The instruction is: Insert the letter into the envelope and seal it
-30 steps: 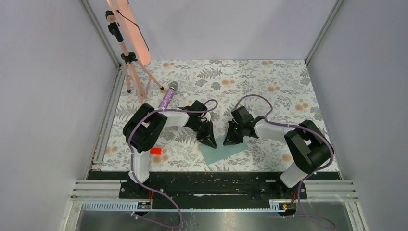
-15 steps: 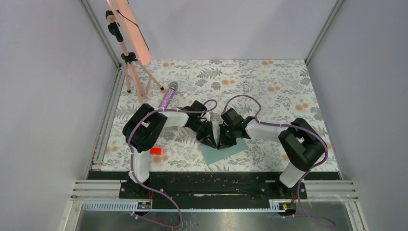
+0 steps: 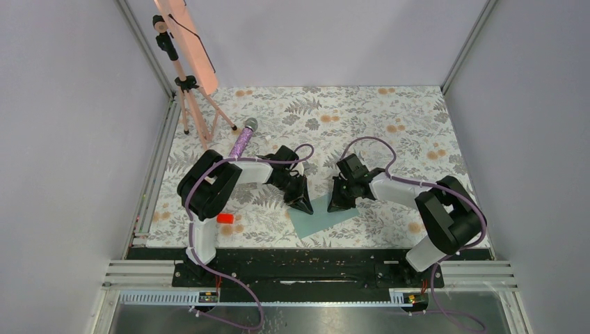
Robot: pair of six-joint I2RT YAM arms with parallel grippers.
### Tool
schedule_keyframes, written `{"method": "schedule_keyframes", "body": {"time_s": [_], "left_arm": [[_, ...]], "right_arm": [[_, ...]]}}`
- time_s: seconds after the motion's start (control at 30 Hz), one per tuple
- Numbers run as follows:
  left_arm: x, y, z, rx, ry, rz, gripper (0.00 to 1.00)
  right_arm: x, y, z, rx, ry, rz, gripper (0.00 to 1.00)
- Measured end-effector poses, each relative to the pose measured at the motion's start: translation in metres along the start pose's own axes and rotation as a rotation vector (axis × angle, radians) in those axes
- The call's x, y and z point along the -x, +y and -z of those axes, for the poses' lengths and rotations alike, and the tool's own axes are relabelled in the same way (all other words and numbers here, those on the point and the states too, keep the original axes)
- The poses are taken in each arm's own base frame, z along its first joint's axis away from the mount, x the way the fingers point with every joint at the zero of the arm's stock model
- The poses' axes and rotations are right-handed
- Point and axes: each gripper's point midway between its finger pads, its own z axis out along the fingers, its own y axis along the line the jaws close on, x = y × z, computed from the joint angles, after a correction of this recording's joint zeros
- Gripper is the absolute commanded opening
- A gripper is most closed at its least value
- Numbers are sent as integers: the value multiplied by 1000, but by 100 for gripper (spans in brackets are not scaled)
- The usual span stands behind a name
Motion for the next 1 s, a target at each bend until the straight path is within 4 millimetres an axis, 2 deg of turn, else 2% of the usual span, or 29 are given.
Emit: {"method": "schedule_keyframes", "body": {"time_s": [0.2, 0.43, 0.53, 0.67, 0.9, 1.0], "left_arm": [[0, 0, 0, 0, 0, 0, 6], [0, 0, 0, 0, 0, 1, 6], [0, 0, 0, 0, 0, 1, 6], [0, 0, 0, 0, 0, 1, 6], [0, 0, 0, 0, 1, 1, 6], [0, 0, 0, 0, 1, 1, 6]], "right_arm": [[-1, 3, 0, 8, 6, 5, 0], [-5, 32, -12, 32, 48, 67, 0], [-6, 37, -14, 34, 52, 79, 0], [-2, 32, -13, 26, 49, 70, 0], [14, 0, -2, 2, 11, -5, 0], [14, -2, -1, -3, 9, -15, 0]]}}
